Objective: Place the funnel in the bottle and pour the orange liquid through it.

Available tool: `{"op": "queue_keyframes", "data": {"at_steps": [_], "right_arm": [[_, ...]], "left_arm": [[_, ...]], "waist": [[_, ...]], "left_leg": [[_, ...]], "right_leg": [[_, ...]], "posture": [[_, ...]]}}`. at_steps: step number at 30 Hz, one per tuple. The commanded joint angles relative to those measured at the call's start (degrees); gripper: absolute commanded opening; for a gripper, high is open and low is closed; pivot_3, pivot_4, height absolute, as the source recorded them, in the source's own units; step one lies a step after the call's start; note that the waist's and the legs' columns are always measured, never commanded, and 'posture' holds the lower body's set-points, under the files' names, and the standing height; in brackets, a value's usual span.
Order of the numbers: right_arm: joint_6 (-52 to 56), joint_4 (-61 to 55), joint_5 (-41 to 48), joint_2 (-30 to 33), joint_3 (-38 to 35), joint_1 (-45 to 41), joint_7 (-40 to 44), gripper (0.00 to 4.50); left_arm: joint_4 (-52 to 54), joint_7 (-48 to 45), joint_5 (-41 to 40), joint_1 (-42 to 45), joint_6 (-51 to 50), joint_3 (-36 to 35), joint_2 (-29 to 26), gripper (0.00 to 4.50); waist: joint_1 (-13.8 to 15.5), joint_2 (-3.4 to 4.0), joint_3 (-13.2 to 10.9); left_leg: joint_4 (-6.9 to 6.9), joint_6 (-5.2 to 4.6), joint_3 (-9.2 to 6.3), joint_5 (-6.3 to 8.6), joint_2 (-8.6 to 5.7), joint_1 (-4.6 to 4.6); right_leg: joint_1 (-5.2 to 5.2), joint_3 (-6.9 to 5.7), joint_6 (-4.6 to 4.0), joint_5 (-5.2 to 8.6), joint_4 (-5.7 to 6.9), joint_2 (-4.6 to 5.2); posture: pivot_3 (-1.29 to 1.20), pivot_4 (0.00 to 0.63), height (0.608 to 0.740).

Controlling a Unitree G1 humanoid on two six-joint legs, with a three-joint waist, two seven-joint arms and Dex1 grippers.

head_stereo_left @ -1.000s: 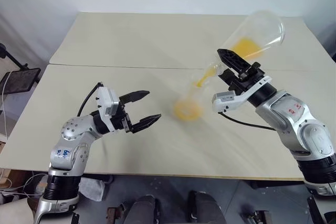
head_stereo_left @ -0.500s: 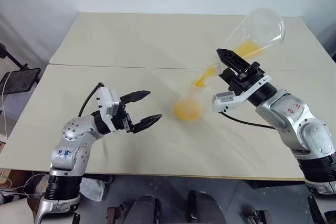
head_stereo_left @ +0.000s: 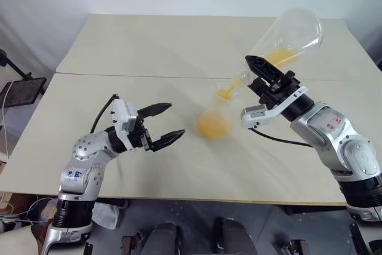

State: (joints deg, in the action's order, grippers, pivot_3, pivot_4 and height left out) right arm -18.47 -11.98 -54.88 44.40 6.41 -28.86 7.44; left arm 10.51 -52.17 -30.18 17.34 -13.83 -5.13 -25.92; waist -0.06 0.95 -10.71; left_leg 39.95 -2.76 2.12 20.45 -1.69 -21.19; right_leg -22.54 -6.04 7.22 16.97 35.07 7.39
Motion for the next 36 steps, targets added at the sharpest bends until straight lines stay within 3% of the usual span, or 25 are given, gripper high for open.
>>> {"op": "queue_keyframes", "data": {"at_steps": [1,36], "right_arm": [[0.3,-1.5,-0.5,0.2,-1.5,-0.8,-1.7,2.43],[-0.3,-1.1,-3.3,-0.1,-0.4,-1.0,-2.5,2.43]], "left_arm": [[1.7,-0.1,-0.5,0.1,1.0,0.0,0.0,4.5],[2.1,0.4,-0.5,-0.3,0.8,0.3,0.5,4.5]], "waist": [[0.0,0.0,0.0],[0.0,0.0,0.0]], "left_leg": [[0.0,0.0,0.0,0.0,0.0,0.0],[0.0,0.0,0.0,0.0,0.0,0.0]], "right_leg": [[0.0,0.0,0.0,0.0,0.0,0.0],[0.0,0.0,0.0,0.0,0.0,0.0]], "posture": [[0.0,0.15,0.74],[0.0,0.15,0.74]]}}
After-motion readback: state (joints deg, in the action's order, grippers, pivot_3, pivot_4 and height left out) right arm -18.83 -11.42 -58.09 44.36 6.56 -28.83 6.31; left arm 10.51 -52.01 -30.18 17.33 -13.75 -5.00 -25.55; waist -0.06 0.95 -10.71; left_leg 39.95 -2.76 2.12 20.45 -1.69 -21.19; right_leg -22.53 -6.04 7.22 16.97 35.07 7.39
